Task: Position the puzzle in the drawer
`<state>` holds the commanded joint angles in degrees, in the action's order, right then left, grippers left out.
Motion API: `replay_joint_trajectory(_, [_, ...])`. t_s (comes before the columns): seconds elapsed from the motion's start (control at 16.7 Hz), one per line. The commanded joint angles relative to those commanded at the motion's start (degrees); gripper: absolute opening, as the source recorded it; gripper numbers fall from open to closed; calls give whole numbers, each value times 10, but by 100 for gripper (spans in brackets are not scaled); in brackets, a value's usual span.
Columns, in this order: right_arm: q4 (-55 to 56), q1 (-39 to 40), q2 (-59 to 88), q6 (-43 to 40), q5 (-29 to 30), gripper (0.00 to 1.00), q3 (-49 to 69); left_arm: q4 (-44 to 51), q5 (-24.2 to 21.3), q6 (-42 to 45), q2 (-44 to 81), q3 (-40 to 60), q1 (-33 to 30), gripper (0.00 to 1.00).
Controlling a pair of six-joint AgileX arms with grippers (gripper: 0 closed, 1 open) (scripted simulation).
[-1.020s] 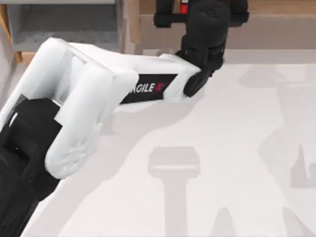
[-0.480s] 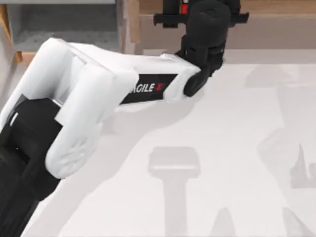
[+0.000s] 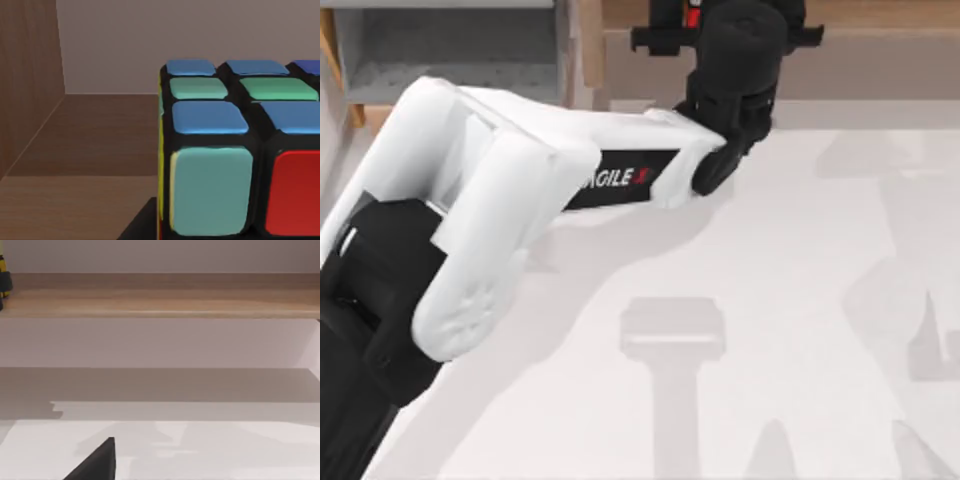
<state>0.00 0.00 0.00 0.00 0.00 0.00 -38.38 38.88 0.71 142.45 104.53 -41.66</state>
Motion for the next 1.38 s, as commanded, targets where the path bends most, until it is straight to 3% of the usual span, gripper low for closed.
replay_joint_trajectory(0.96, [0,0,0,0,0,100,0,2,15,2,-54,-49,-16,0])
replay_joint_trajectory(1.38, [0,0,0,0,0,100,0,37,-3,17,-58,-24,-16,0])
